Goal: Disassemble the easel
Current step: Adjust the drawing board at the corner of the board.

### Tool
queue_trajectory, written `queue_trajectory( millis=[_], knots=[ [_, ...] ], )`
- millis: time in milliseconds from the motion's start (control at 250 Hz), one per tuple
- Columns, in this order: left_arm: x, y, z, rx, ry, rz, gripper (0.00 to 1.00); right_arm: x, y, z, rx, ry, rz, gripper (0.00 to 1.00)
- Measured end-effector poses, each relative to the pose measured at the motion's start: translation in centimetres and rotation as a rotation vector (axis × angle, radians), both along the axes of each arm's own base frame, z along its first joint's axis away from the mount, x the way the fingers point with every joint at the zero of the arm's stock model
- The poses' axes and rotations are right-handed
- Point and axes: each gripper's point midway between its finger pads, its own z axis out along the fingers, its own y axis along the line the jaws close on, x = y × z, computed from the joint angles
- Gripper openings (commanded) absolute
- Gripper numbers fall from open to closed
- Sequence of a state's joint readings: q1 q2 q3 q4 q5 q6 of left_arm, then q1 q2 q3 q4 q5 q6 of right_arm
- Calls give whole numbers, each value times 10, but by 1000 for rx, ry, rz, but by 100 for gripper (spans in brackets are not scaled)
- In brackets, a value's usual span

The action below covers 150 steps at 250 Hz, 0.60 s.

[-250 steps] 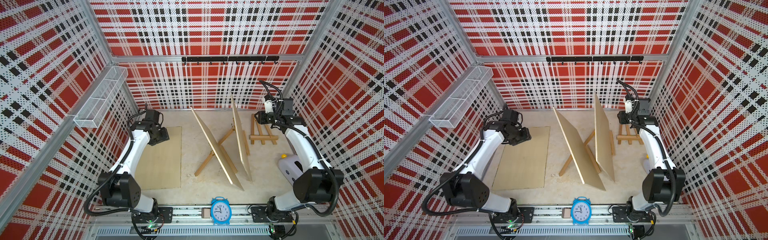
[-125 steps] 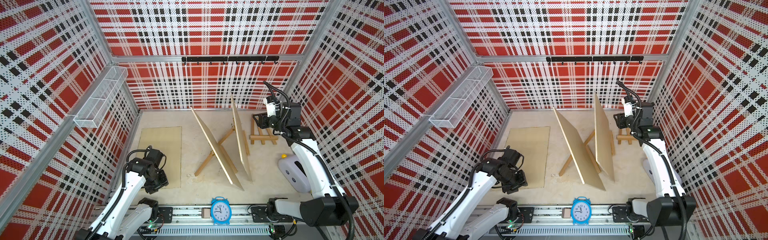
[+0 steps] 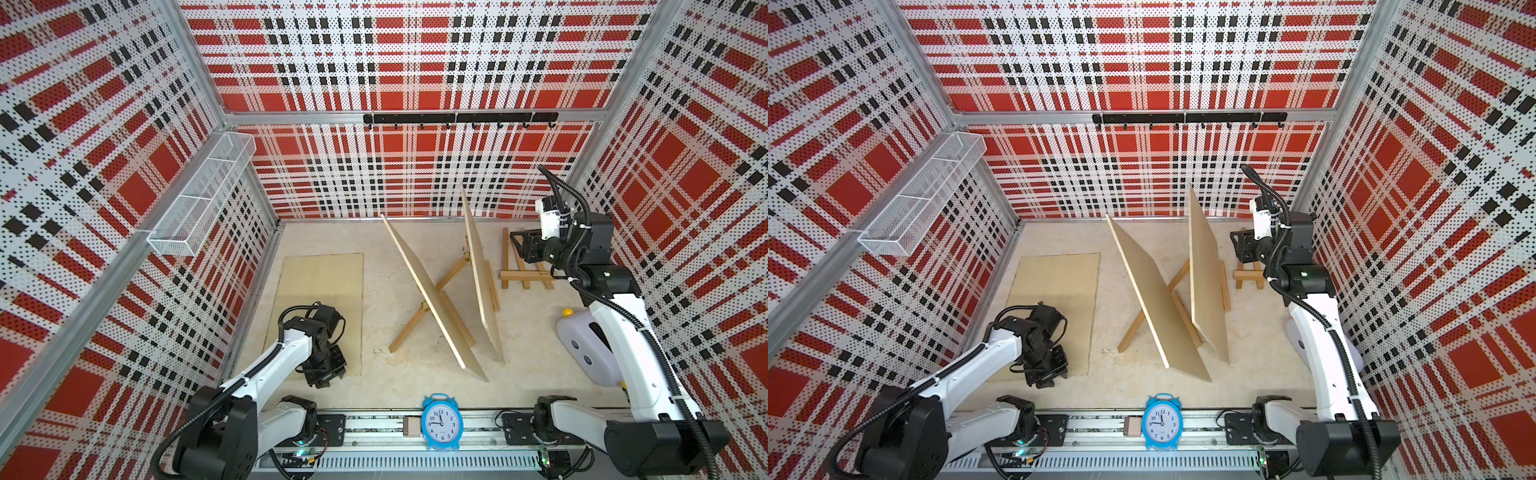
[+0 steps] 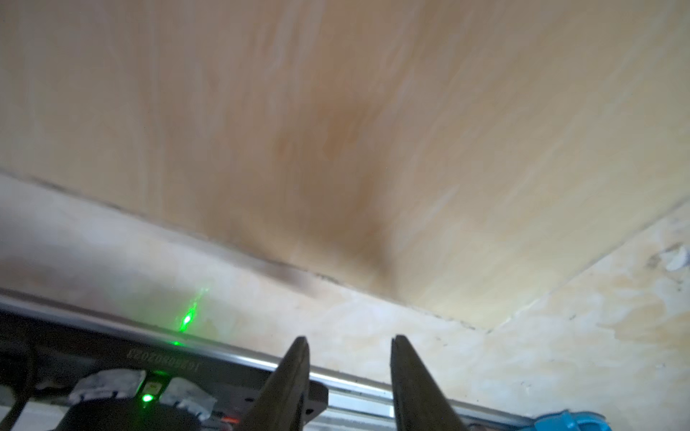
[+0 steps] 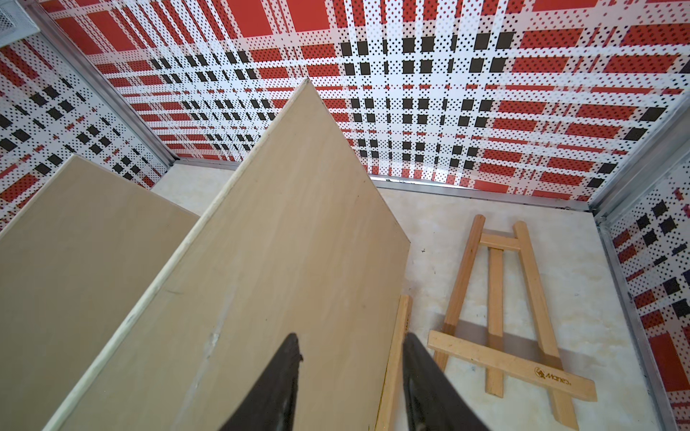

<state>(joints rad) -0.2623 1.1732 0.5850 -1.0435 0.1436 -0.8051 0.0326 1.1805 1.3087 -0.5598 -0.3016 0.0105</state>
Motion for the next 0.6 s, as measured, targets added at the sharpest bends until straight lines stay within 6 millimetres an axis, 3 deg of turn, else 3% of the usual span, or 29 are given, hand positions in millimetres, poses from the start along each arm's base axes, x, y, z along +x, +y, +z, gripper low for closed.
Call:
queue_trajectory(
  millis=[212,396,524,600],
  knots=[
    [16,11,-4,74,-77,6,38,-2,-3,-1,-20,1,-10,48],
    [17,20,-3,110,-164,63,43,-2,-4,-1,-30,-3,-10,48],
    [18,20,2,98,-202,112,58,1,-3,-1,-32,-3,-9,48],
    [19,20,4,87,-219,154,59,3,-3,-4,-34,2,-8,49]
  ],
)
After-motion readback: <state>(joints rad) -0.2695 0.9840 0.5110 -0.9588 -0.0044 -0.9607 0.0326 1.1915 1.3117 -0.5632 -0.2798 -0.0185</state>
